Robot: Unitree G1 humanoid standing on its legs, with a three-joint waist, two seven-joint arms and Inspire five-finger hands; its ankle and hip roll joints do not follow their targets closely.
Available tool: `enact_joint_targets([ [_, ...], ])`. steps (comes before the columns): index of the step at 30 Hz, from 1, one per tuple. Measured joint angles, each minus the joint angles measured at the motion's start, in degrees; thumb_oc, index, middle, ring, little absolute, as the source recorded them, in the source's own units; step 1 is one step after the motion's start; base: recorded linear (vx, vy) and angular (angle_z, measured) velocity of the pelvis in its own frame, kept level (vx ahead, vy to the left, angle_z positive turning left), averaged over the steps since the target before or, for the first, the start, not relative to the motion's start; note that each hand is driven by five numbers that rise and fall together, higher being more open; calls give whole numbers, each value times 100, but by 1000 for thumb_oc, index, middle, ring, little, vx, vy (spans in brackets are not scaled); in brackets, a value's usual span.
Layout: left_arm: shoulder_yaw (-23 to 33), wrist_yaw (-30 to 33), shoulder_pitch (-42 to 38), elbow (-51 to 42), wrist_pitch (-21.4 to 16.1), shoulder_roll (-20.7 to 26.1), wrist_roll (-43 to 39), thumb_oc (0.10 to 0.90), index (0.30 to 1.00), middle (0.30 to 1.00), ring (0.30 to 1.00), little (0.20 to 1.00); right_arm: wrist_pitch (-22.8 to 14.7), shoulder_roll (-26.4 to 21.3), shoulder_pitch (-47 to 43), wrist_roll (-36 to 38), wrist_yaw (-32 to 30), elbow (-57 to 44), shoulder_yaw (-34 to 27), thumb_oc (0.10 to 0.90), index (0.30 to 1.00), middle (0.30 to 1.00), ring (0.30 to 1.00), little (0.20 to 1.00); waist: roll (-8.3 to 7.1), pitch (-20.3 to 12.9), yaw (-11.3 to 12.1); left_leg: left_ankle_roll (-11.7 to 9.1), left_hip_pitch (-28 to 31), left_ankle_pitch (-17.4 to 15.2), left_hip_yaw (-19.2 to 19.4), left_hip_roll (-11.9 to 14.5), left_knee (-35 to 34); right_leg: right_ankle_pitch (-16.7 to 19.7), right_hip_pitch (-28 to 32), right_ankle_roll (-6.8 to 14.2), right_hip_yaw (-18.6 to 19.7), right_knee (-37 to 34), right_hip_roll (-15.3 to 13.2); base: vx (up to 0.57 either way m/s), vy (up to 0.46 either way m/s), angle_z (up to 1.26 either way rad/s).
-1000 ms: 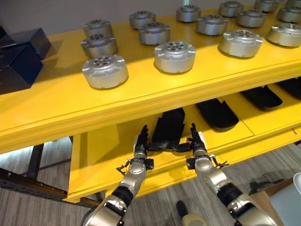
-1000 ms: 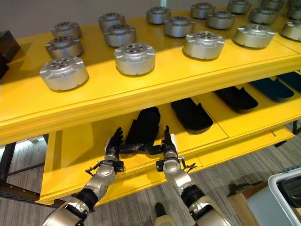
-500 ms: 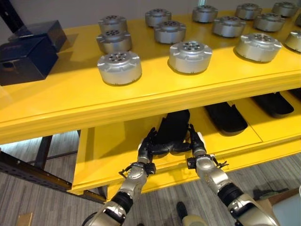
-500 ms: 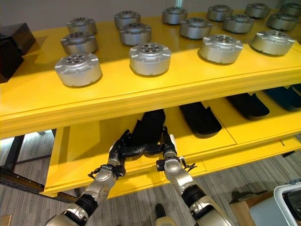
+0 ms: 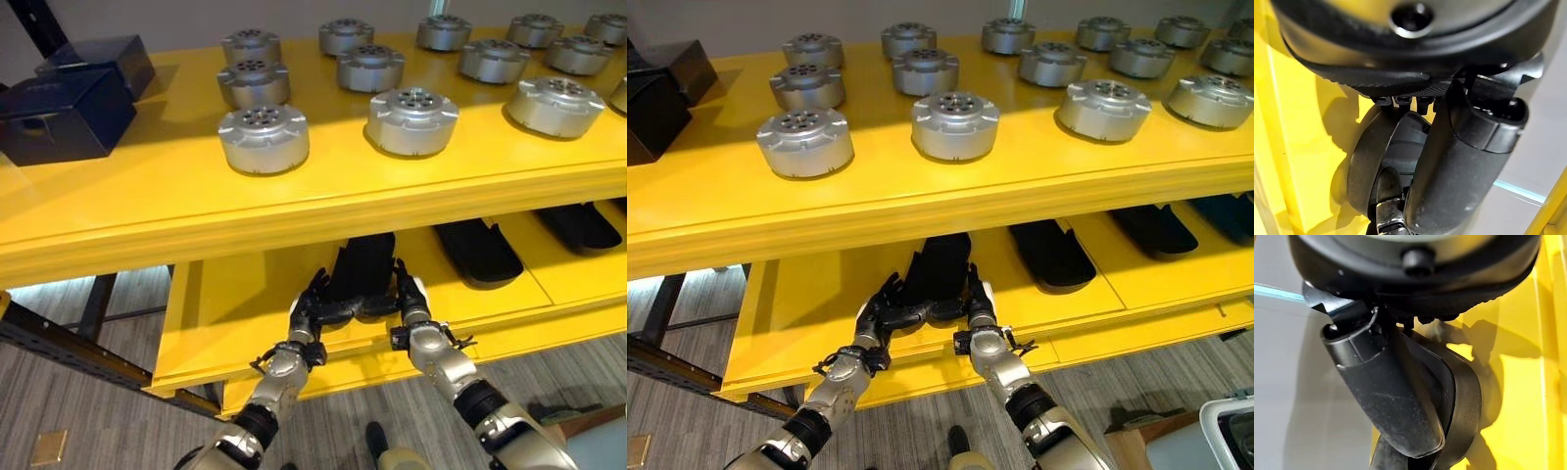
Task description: Move parts from the plastic box to the shelf.
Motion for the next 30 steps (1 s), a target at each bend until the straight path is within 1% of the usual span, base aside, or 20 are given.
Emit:
enact_joint_targets([
  [2, -27, 50, 0, 0, -12, -36, 9, 900, 1000, 1000, 1000, 1000, 61, -70, -15, -55, 58, 0, 5, 900, 1000, 1000, 1000, 1000, 0, 0, 42, -1, 1, 1, -21, 2, 0, -1, 11, -2, -18, -1, 0, 19, -23, 4],
  [4, -68, 90, 25, -4, -26, -114, 2, 900, 1000, 1000, 1000, 1000, 126, -201, -33, -111, 198, 9, 4, 900, 1000, 1000, 1000, 1000, -4, -2, 134, -13, -1, 9, -30, 5, 1, -3, 20, -5, -39, 0, 2, 27, -44, 6],
  [8, -172, 433, 71, -125, 15, -180, -7, 900, 1000, 1000, 1000, 1000, 252, -248, -124, -111, 303, 54, 5, 900, 1000, 1000, 1000, 1000, -29, 2, 156, -45, -10, 33, -108, 19, 1, -23, 57, -9, -112, 1, 6, 8, -60, 9],
  [14, -392, 489, 194, -441, 169, -126, -3, 900, 1000, 1000, 1000, 1000, 342, -410, -176, -110, 479, 123, 3, 900, 1000, 1000, 1000, 1000, -166, 7, 353, -83, -26, 59, -179, 69, 1, -47, 79, -39, -197, 1, 51, 9, -28, 8],
  [18, -392, 480, 250, -541, 228, -113, -6, 900, 1000, 1000, 1000, 1000, 401, -429, -177, -219, 509, 123, -1, 900, 1000, 1000, 1000, 1000, -241, 8, 418, -91, -32, 63, -184, 69, 1, -54, 80, -37, -209, 1, 48, 2, -2, 1],
  [23, -433, 398, 285, -679, 347, -47, -153, 900, 1000, 1000, 1000, 1000, 430, -525, -248, -359, 736, 172, -8, 900, 1000, 1000, 1000, 1000, -277, 7, 431, -98, -79, 70, -261, 66, 2, -57, 79, -45, -300, 1, 37, 8, 2, 9],
  [25, -443, 395, 286, -792, 483, 25, -232, 900, 1000, 1000, 1000, 1000, 459, -527, -362, -448, 854, 286, -7, 900, 1000, 1000, 1000, 1000, -277, 8, 433, -99, -82, 70, -270, 66, 2, -43, 79, -65, -312, 1, 38, 0, 0, 0],
  [30, -445, 299, 300, -816, 519, 68, -239, 900, 1000, 1000, 1000, 1000, 511, -633, -411, -672, 1090, 288, 7, 900, 1000, 1000, 1000, 1000, -277, 8, 442, -98, -84, 69, -283, 62, 2, -45, 87, -63, -327, 2, 31, 0, 0, 0],
])
